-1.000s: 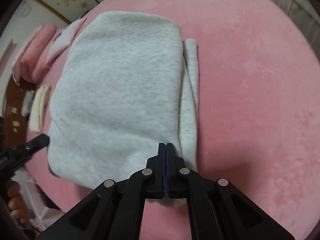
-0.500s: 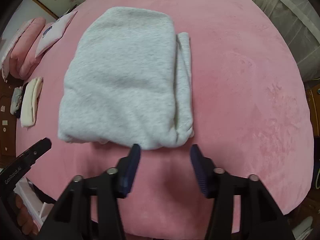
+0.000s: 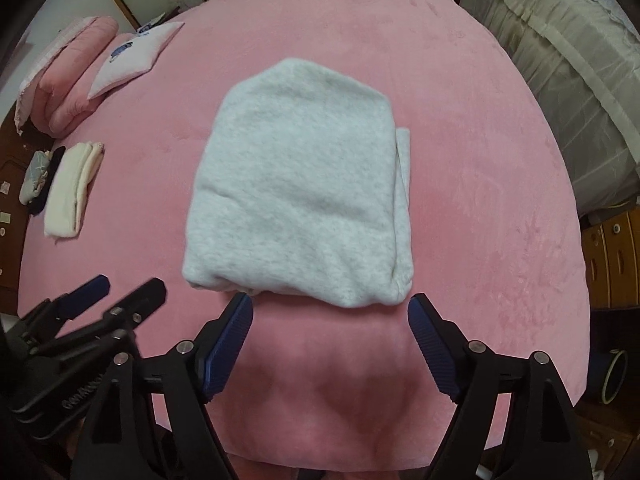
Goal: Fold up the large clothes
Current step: 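Open both tools and withdraw from the folded hoodie, then grasp the folded grey hoodie with the left tool while the right tool grasps it too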
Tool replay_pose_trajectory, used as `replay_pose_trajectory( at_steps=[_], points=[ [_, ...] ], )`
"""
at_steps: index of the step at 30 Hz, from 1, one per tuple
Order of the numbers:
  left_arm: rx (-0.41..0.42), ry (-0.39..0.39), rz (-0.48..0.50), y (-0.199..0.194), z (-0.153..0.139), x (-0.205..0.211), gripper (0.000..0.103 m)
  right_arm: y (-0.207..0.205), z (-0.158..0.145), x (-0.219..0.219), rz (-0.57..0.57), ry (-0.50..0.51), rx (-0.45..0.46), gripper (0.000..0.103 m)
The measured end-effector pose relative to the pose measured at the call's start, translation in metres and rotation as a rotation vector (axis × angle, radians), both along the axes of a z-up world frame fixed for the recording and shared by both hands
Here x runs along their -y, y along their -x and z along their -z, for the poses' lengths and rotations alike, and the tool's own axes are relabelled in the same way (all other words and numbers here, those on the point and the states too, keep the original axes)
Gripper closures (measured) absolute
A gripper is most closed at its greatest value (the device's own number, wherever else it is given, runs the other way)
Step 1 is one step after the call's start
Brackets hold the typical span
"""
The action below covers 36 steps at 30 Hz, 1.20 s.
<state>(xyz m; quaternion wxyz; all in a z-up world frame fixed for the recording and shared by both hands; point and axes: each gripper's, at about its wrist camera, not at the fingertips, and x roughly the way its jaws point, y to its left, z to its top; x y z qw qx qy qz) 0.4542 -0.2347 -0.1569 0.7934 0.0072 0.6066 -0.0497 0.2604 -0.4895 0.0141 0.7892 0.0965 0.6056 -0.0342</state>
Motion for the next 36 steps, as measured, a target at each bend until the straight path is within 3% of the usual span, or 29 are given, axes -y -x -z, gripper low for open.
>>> replay_pose_trajectory(
  at_steps=[9,36],
  points=[
    [0.023,-0.008,-0.001,-0.006,-0.014,-0.001,0.027,-0.016,-0.02,0.009,0.034,0.006,0.013,0.019],
    [0.009,-0.014,-0.004,-0.027,-0.012,0.006,0.025,-0.044,-0.004,0.023,0.061,-0.013,-0.047,0.015]
  ],
)
